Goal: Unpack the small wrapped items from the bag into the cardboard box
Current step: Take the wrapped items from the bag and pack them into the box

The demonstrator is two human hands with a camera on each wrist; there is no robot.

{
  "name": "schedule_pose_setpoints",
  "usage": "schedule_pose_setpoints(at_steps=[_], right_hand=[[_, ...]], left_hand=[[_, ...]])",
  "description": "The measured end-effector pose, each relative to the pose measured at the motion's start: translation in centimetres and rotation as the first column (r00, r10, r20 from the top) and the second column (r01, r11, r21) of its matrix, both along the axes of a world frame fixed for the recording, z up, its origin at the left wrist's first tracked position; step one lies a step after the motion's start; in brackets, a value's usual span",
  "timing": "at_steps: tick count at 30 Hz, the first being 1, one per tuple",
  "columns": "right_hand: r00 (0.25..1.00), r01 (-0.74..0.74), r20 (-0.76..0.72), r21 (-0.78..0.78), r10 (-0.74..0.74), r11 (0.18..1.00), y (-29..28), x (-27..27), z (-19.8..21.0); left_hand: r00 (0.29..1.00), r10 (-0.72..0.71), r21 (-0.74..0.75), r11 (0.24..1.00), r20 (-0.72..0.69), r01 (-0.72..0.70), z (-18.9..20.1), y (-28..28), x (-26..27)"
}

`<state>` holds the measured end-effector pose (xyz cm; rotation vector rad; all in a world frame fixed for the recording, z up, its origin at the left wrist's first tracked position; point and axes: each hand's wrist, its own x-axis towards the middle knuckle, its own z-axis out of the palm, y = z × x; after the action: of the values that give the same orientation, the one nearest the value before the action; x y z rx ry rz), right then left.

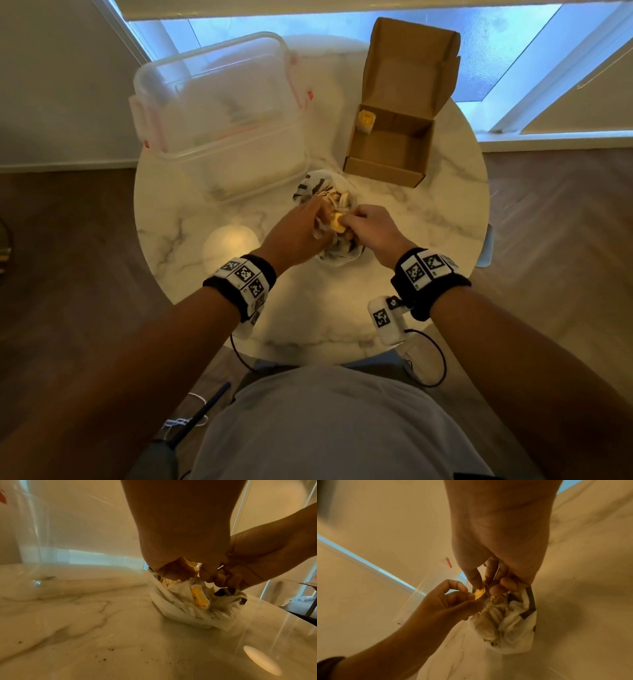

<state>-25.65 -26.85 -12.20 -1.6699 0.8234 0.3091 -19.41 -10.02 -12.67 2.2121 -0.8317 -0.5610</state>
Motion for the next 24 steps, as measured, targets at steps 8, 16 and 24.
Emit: schedule_pose_setpoints(at_steps=[8, 16, 24], right_hand=[[0.989, -0.125, 0.067, -0.127, 0.135, 0.984, -1.3, -0.2, 0.9], [0.968, -0.169, 0.165, -0.13, 0.19, 0.977, -1.2, -0.8, 1.2], [0.959, -0.167, 0.199, -0.177, 0.201, 0.97, -1.5, -0.9, 0.9]], left_hand=[[0.965, -0.195, 0.188, 0.969, 0.177, 0.161, -0.9, 2.5, 0.6], [0.955, -0.135, 0.151, 0.984, 0.264, 0.097, -0.3, 2.8, 0.8], [0.929, -0.255, 0.274, 0.945, 0.27, 0.18, -0.1, 2.7, 0.4]])
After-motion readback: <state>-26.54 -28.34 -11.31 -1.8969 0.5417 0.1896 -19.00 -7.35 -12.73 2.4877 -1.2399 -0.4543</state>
